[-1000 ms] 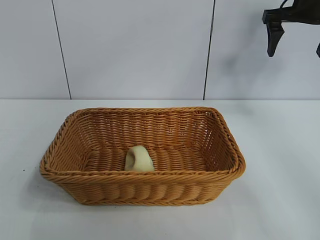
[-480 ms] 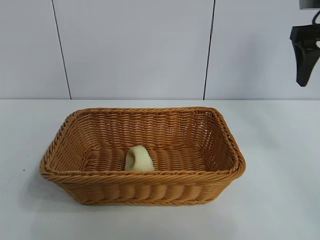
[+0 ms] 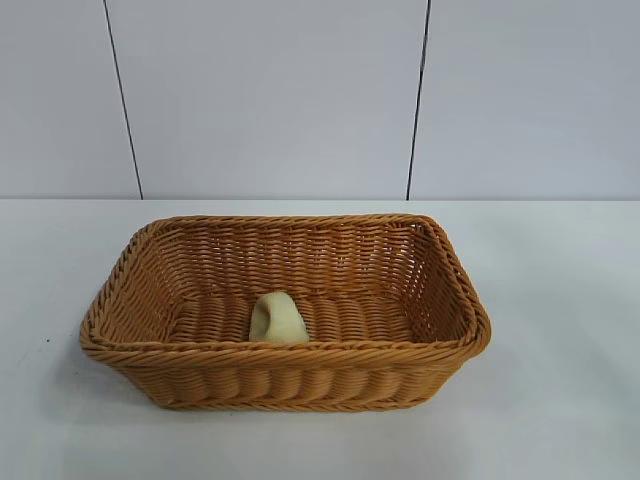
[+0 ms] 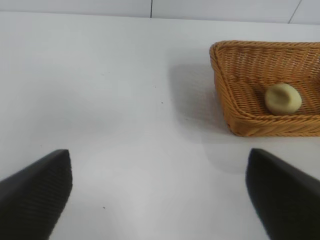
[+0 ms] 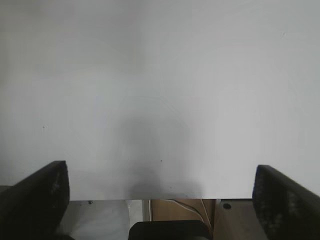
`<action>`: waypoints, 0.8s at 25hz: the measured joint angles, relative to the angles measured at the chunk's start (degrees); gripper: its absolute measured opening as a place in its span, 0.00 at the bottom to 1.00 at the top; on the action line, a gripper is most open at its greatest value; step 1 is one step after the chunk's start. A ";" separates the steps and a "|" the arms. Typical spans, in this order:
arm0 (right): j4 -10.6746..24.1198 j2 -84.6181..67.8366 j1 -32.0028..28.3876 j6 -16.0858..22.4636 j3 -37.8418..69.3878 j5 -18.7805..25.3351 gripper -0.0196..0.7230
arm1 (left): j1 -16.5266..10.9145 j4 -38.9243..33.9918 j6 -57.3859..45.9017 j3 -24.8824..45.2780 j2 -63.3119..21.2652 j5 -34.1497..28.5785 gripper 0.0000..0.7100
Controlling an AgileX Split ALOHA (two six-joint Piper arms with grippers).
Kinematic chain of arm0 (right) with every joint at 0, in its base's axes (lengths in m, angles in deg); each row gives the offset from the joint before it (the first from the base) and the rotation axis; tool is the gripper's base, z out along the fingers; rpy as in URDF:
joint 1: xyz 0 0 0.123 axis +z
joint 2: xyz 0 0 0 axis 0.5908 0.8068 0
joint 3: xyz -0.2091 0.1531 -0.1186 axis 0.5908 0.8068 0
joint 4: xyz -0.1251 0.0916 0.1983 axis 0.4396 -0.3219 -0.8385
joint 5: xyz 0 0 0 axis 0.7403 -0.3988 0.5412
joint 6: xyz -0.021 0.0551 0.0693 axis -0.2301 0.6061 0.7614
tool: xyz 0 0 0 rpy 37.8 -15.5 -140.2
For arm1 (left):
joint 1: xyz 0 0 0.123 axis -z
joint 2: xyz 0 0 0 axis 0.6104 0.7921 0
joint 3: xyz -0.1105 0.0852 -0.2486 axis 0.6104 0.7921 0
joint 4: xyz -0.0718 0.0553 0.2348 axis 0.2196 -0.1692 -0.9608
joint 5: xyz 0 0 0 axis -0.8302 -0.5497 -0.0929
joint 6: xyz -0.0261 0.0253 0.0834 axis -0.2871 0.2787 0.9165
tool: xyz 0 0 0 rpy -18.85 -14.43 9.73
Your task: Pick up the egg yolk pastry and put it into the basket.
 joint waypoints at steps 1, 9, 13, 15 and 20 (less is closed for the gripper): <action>0.00 -2.62 0.00 0.00 1.86 -1.34 0.96 | 0.00 0.00 0.00 0.00 0.00 0.00 0.98; -1.98 -25.15 0.00 -1.19 13.00 -5.46 0.96 | 0.00 0.00 0.00 0.00 0.00 0.00 0.98; -2.36 -34.79 0.00 -1.25 13.22 -6.43 0.96 | 0.00 0.00 0.00 0.00 0.00 0.00 0.98; -2.36 -39.50 0.00 -1.25 13.26 -6.43 0.96 | 0.00 0.00 0.00 0.00 0.00 0.00 0.98; -2.36 -50.42 0.00 -1.32 13.26 -6.43 0.96 | 0.00 0.00 0.00 0.00 0.00 0.00 0.98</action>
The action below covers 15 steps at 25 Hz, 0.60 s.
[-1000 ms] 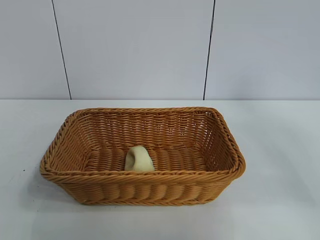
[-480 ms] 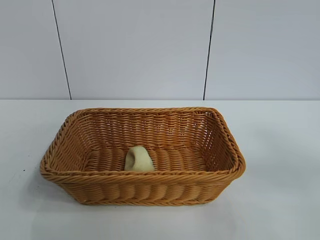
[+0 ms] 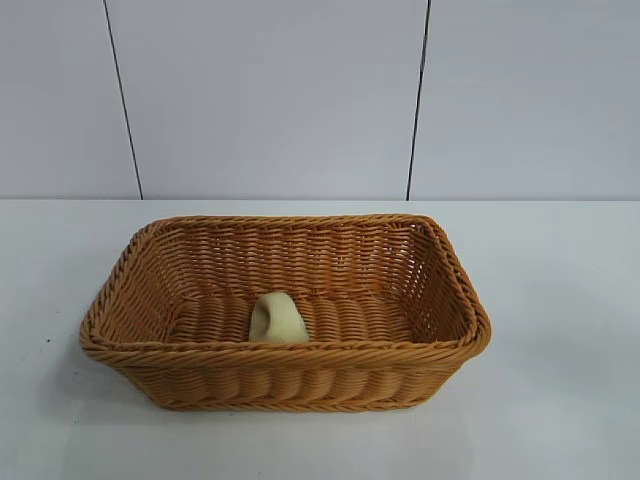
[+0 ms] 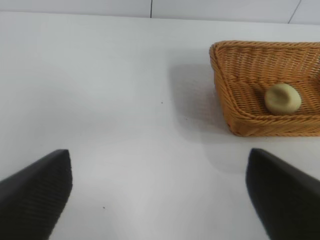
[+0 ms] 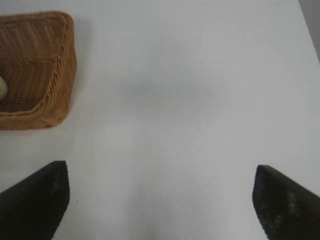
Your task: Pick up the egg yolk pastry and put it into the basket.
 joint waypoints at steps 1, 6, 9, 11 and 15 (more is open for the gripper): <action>0.00 -2.27 0.00 0.00 0.00 0.00 0.96 | 0.00 0.00 0.00 0.00 0.00 0.00 0.98; 0.00 -9.39 0.00 0.00 0.07 0.00 0.96 | 0.00 0.00 0.00 0.00 0.00 0.00 0.98; 0.00 -9.44 0.00 0.00 0.07 0.05 0.96 | 0.00 0.00 0.00 0.00 0.00 0.00 0.98; 0.00 -9.44 0.00 0.00 0.07 0.05 0.96 | 0.00 0.00 0.00 0.00 0.00 0.00 0.98; 0.00 -9.44 0.00 0.00 0.07 0.05 0.96 | 0.00 0.00 0.00 0.00 0.00 0.00 0.98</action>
